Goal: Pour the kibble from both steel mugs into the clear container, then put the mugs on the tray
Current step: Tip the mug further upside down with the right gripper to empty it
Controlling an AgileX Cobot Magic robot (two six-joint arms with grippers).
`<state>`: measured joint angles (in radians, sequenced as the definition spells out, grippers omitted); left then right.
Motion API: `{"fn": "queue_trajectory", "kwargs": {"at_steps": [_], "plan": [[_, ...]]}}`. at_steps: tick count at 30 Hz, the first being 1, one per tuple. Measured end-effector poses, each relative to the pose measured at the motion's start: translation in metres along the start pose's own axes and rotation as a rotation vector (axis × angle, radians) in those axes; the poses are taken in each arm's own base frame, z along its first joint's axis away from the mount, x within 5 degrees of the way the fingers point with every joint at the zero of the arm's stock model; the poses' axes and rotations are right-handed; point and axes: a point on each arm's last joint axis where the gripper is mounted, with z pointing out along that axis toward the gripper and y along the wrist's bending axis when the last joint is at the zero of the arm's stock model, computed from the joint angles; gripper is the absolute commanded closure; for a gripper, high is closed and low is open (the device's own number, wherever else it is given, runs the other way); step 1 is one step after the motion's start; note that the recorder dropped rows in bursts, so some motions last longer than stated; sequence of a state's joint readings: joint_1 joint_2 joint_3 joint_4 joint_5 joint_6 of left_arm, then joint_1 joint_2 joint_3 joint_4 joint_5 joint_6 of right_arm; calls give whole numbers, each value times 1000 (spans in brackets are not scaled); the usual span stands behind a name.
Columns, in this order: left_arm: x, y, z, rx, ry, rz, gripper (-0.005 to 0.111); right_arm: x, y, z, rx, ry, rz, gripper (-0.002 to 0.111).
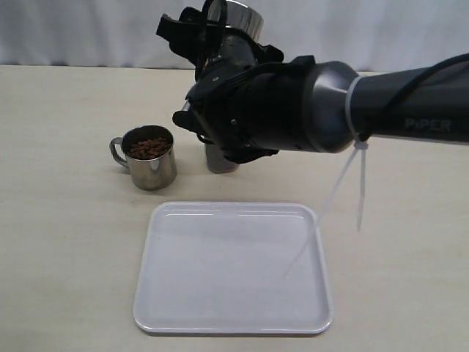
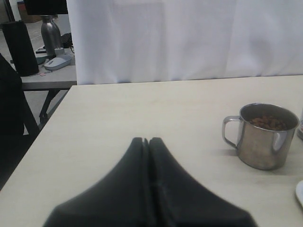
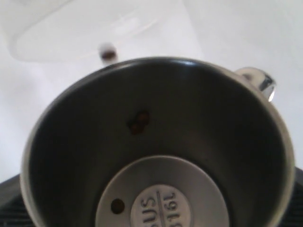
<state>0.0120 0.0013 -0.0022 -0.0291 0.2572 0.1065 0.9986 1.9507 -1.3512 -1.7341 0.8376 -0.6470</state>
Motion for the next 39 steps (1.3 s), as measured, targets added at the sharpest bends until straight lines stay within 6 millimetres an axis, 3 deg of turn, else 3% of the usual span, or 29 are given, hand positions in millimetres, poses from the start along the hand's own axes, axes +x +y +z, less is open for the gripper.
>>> {"fn": "queue_trajectory", "kwargs": {"at_steps": [13, 17, 22, 27, 39], "plan": [[0, 0, 0, 0, 0, 0, 107, 1, 6, -5, -15, 5, 50, 104], [0, 0, 0, 0, 0, 0, 107, -3, 9, -5, -22, -3, -26, 104], [0, 0, 0, 0, 0, 0, 107, 4, 5, -6, -11, 11, 92, 104], [0, 0, 0, 0, 0, 0, 107, -3, 6, -7, -21, 10, -6, 104], [0, 0, 0, 0, 0, 0, 107, 10, 6, -7, -60, 91, 63, 104]]}}
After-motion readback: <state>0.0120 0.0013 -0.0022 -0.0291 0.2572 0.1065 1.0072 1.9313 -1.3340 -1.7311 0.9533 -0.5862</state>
